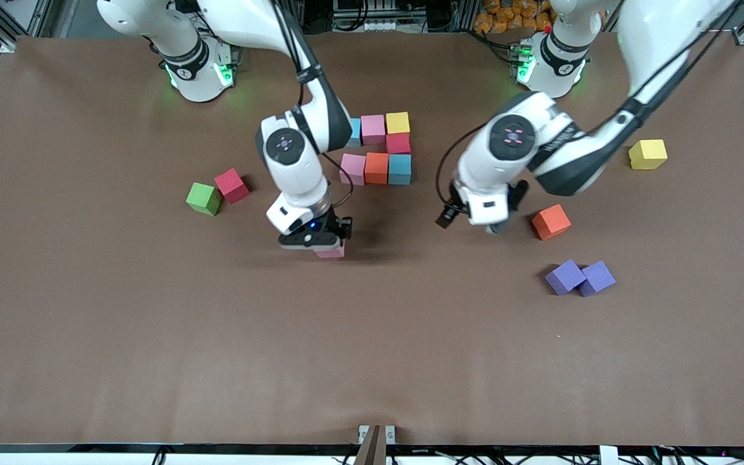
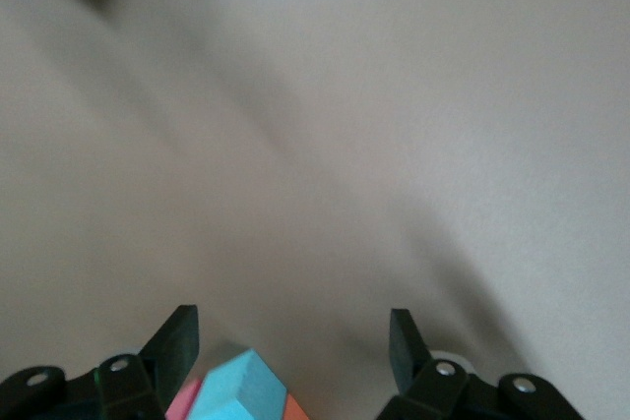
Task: Form number 2 with 11 blocks
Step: 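Lower pink with the right gripper while the left gripper reaches the orange cube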
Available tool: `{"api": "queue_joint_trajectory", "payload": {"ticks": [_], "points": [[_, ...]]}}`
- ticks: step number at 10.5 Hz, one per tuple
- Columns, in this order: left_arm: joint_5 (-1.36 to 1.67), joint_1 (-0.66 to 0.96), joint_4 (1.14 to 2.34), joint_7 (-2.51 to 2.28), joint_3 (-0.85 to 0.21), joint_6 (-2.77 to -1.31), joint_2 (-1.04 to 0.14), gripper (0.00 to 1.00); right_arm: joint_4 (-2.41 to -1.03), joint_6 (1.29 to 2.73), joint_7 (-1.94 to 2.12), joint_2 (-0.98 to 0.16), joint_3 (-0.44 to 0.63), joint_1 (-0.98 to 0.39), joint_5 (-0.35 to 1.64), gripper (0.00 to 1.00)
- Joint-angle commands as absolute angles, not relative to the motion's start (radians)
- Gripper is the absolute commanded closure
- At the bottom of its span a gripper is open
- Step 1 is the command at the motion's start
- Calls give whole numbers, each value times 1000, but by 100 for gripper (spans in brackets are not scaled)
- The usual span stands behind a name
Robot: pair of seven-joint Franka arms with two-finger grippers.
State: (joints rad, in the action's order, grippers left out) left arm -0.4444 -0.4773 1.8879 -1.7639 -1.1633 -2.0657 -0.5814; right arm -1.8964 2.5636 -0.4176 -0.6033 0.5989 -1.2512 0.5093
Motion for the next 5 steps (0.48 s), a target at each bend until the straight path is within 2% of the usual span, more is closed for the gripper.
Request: {"api": "queue_joint_trajectory", "payload": {"ticks": [1,5], "points": [[-463,-546,1902,-1668,-1204,-2051,-552,13,-2006,2612,-489,-540,607,-1328,488,87],[-497,-586,1896,-1565,-1197,-2051,-555,13,-2071,2614,-572,-537,693,-1486,488,88]]}}
